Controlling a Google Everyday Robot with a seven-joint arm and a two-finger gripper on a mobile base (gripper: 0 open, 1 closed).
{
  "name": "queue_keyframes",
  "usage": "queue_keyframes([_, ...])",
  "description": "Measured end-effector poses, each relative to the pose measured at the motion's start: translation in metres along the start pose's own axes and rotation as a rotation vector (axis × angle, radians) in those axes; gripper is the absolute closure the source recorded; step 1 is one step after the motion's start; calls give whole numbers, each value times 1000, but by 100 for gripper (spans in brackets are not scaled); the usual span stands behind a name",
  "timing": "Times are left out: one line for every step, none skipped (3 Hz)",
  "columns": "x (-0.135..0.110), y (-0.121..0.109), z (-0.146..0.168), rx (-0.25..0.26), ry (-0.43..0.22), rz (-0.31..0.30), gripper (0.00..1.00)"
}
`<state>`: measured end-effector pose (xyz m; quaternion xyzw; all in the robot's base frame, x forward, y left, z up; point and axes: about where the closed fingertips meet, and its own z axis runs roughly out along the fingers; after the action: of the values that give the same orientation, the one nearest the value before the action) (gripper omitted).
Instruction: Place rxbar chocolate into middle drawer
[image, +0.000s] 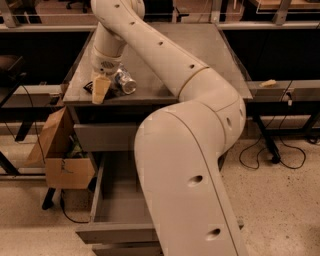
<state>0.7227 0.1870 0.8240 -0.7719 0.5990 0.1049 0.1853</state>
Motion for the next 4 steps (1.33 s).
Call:
queue_keyframes([-2,8,-3,2,2,-5,96])
queue_keyframes([-9,17,-8,12,-3,-18,100])
queue_keyframes([-24,34,-17,25,-19,-42,100])
queue_keyframes([-40,59,-26,23,-45,-69,100])
